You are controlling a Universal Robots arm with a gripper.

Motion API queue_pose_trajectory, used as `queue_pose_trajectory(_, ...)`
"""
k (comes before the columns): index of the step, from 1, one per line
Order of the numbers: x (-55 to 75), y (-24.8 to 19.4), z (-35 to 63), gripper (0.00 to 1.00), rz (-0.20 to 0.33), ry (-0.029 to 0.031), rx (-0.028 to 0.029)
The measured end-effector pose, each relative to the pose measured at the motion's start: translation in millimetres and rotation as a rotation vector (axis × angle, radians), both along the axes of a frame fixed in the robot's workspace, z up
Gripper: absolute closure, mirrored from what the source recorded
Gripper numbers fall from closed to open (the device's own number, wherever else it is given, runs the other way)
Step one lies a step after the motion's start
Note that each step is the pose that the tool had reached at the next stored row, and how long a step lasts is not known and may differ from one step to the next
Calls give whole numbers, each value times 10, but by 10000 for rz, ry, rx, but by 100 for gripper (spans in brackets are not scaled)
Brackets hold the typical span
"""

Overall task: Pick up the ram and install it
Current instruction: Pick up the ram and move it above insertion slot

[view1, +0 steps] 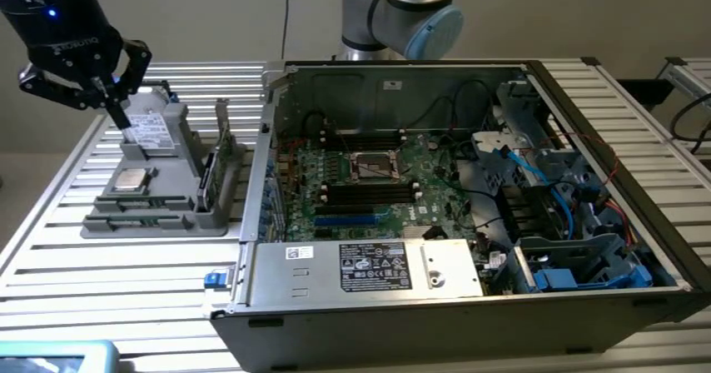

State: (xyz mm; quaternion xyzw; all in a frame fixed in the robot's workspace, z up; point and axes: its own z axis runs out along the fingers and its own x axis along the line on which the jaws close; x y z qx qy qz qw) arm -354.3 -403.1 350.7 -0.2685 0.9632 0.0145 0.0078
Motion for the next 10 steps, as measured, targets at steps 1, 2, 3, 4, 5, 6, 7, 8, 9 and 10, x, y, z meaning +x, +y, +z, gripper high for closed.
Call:
queue_pose_trajectory(1, -1, 0, -4, 89, 180, 0, 0)
queue_pose_trajectory(2, -2, 0, -8, 89, 371, 0, 0)
queue_pose_trajectory(3, -3, 0, -12, 89, 551, 0, 0)
queue_pose_trajectory(4, -4, 1, -15, 89, 728, 1, -1)
queue_pose_trajectory(5, -5, 1, -17, 89, 909, 1, -1)
queue_pose_trajectory(6, -5, 1, -18, 89, 1088, 1, -2)
queue_pose_trajectory(7, -5, 1, -20, 89, 1267, 1, -3)
queue_pose_trajectory(8, -5, 1, -22, 89, 1448, 0, -2)
queue_pose_trajectory(9, -5, 0, -23, 89, 1634, 1, -4)
queue_pose_trajectory(10, -5, 1, -24, 89, 1825, 0, -4)
